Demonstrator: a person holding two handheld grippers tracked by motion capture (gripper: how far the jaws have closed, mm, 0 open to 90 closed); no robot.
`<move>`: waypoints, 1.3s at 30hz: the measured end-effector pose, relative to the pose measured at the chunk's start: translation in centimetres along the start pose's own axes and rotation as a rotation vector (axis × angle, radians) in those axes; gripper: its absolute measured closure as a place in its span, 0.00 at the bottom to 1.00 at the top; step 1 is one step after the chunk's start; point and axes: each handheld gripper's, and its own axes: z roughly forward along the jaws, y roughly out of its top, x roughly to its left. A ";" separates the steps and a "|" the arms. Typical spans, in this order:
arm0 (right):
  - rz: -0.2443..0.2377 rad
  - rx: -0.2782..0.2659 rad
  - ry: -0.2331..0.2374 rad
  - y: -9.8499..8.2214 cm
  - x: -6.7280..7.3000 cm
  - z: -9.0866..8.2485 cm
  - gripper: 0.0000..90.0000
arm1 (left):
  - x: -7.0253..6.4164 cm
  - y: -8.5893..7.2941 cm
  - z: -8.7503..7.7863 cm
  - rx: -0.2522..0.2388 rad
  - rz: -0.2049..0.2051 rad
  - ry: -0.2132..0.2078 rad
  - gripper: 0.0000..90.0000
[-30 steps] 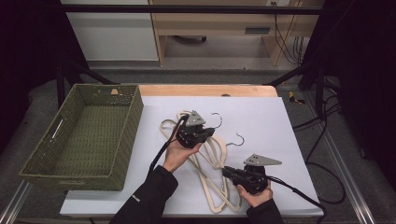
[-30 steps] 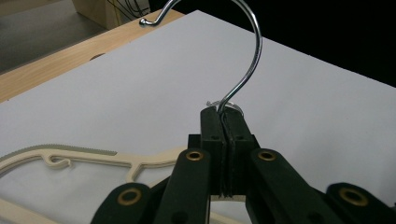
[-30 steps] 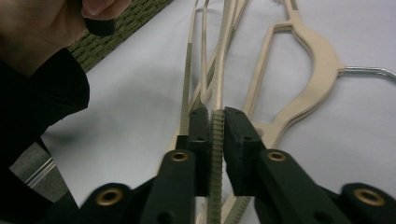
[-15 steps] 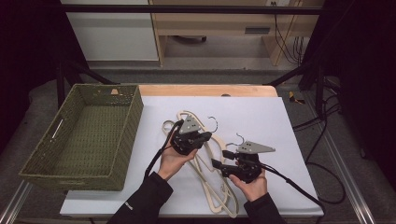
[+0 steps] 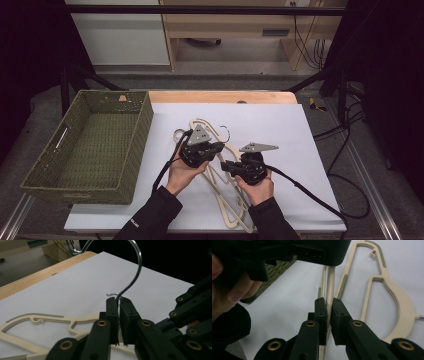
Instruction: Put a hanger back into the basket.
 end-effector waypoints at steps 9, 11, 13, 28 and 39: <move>-0.019 -0.021 0.013 0.6 -0.2 -1.5 0.96 | 1.5 0.3 -4.9 -0.038 -0.027 -0.002 0.31; -0.059 -0.023 0.042 0.8 -0.2 -2.2 0.96 | 1.8 0.0 -6.0 -0.043 -0.038 -0.002 0.21; -0.126 -0.022 0.111 1.0 -0.1 -3.3 0.96 | 1.8 -0.5 -7.5 -0.013 -0.036 0.000 0.18; -0.289 0.047 0.306 -0.2 1.2 -4.2 0.96 | -0.3 -3.6 -8.3 0.087 0.079 -0.082 0.33; -0.327 0.081 0.369 -0.9 1.5 -3.6 0.96 | -1.1 -4.2 -6.9 0.202 0.136 -0.160 0.71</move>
